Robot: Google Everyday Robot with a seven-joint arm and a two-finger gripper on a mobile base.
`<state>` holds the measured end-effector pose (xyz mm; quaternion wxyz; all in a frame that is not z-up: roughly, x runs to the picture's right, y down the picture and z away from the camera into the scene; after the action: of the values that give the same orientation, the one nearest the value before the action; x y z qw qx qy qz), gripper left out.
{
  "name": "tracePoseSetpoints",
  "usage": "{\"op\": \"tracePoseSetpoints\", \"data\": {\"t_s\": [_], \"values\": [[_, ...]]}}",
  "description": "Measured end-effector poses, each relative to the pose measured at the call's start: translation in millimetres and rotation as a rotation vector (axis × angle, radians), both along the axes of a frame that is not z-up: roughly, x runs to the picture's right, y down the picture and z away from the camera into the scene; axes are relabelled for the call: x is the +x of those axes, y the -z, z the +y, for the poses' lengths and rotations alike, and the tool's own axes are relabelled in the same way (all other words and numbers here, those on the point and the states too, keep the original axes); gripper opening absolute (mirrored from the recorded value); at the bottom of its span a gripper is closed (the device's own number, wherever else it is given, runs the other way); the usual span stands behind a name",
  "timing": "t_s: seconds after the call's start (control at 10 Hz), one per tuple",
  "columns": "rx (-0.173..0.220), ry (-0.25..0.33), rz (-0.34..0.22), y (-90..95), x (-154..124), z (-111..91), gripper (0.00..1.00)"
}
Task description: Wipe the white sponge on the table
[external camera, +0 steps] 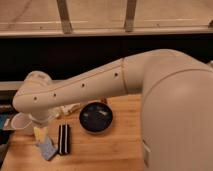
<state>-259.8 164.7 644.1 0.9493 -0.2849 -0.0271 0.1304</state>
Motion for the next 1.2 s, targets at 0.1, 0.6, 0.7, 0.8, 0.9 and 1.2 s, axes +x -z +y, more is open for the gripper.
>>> {"op": "tracePoseSetpoints", "data": {"t_s": [0.1, 0.6, 0.7, 0.8, 0.9, 1.2], "values": [[0.026, 0.005, 0.013, -6.4, -7.0, 4.0, 0.80], [0.013, 0.031, 0.003, -14.9, -16.2, 19.0, 0.80], [-0.009, 0.041, -0.013, -19.0, -23.1, 27.6, 0.80], [-0.039, 0.057, -0.035, -27.9, -35.7, 41.4, 0.80], [-0.075, 0.079, -0.061, -36.5, -51.4, 58.9, 0.80], [-0.134, 0.110, -0.113, -44.7, -78.9, 83.2, 0.80]]}}
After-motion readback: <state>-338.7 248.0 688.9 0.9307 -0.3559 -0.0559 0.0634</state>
